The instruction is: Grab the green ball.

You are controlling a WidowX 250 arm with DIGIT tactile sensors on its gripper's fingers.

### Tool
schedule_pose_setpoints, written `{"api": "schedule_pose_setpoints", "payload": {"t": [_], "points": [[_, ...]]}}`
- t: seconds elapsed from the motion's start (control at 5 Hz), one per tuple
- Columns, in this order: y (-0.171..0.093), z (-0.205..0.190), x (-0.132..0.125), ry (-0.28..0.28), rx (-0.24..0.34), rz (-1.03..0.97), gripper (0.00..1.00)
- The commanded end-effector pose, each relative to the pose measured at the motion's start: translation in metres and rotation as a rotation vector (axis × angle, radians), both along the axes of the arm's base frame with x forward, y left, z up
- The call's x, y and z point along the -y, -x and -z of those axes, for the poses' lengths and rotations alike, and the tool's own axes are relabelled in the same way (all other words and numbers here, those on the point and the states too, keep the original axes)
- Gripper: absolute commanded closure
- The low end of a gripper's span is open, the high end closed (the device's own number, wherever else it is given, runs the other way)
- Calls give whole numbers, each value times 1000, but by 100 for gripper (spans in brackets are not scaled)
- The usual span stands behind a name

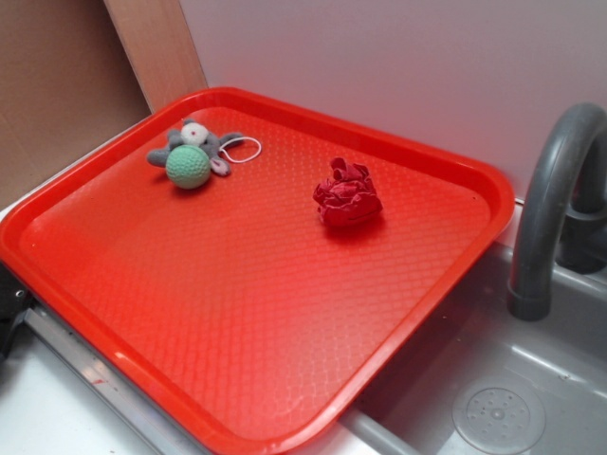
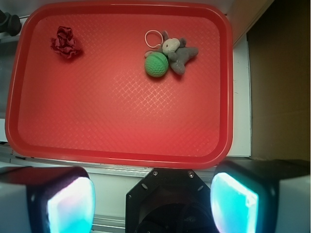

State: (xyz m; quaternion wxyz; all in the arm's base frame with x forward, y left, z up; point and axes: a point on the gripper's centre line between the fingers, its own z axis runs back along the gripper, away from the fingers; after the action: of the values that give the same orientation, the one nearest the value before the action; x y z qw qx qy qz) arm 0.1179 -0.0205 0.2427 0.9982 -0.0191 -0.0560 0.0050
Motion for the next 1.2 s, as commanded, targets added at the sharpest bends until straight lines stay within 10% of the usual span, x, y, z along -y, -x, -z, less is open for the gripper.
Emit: {"api": "schedule_pose_setpoints", "payload": {"t": [0.0, 0.2, 0.4, 0.6, 1.0], "points": [[0, 0, 0, 0, 0, 0, 0], [1, -6, -4, 77, 94, -246, 0], [-5, -10, -5, 13, 121, -493, 0], [-20, 4, 4, 31, 17, -748, 0], [-54, 29, -9, 38, 28, -1115, 0]]}}
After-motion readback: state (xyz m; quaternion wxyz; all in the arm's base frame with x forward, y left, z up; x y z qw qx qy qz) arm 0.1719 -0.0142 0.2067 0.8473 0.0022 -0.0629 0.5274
